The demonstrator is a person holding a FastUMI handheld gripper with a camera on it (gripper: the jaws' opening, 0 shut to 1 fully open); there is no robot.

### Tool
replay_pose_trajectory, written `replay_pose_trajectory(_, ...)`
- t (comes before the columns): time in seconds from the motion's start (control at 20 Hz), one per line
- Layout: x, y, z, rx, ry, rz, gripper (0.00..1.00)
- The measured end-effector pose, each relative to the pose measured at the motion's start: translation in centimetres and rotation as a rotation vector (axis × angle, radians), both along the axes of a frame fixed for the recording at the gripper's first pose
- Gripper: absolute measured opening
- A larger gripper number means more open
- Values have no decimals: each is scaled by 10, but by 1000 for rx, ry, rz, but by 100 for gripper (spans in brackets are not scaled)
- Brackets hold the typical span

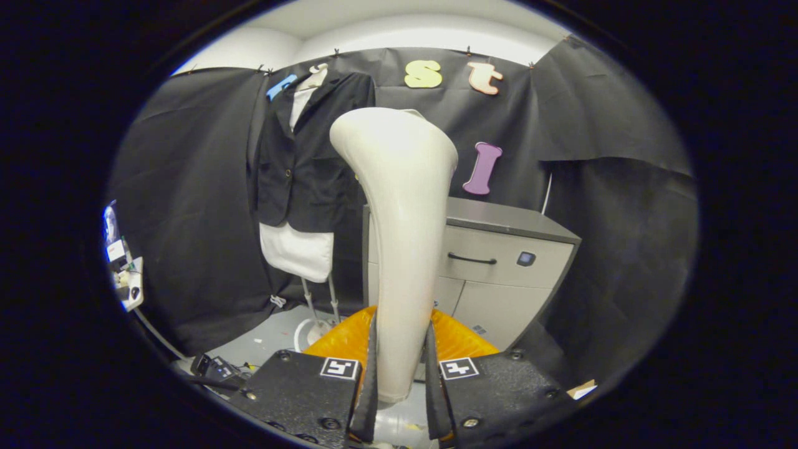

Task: Iron the clothes twice with a garment steamer, once on the left side and once on the right side.

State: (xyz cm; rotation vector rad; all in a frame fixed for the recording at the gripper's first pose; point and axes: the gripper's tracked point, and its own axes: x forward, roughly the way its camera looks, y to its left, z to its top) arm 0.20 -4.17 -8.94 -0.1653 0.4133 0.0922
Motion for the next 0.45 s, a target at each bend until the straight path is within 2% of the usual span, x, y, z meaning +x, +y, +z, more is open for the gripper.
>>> replay_pose_trajectory(0.2, -25, -30, -6, 28, 28, -45, 34)
replay_pose_trajectory(0.45, -41, -45, -10, 30, 50, -45, 34)
